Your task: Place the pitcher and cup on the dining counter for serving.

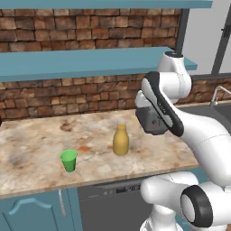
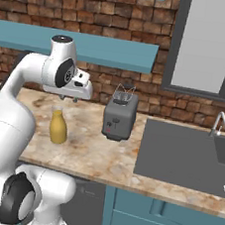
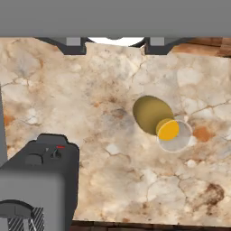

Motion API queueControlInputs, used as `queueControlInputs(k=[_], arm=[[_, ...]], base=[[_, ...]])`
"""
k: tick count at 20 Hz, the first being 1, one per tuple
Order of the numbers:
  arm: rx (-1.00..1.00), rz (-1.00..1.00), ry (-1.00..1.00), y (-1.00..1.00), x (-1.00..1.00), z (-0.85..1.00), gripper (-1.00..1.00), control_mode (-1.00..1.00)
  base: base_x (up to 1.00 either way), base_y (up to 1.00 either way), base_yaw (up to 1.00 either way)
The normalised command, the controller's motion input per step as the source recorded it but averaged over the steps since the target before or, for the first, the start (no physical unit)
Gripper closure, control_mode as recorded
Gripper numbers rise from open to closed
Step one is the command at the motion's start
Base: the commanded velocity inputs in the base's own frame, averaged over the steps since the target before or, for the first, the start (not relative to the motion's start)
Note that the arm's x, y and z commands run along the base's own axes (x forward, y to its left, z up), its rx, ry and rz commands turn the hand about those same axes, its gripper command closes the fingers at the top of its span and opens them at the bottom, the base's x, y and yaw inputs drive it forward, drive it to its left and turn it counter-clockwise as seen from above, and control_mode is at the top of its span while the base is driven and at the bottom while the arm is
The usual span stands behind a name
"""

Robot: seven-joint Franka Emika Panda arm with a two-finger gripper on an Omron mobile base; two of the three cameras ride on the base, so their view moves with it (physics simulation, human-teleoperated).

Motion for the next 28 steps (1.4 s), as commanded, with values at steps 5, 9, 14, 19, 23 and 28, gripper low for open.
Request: queueControlInputs(k=[5,9,14,19,23,28], arm=[[-0.01,0.0,0.0,0.57,-0.01,-0.17,-1.0,-1.0],[0.0,0.0,0.0,0.84,0.0,-0.81,-1.0,-1.0],[0.03,0.0,-0.02,0.34,-0.03,-0.81,-1.0,-1.0],[0.01,0.0,-0.04,0.0,0.0,-0.43,-1.0,-1.0],[0.0,0.0,0.0,0.0,0.07,-0.24,-1.0,-1.0],[0.0,0.0,0.0,0.01,0.25,-0.23,-1.0,-1.0]], base=[[0.0,0.0,0.0],[0.0,0.0,0.0],[0.0,0.0,0.0],[0.0,0.0,0.0],[0.0,0.0,0.0],[0.0,0.0,0.0]])
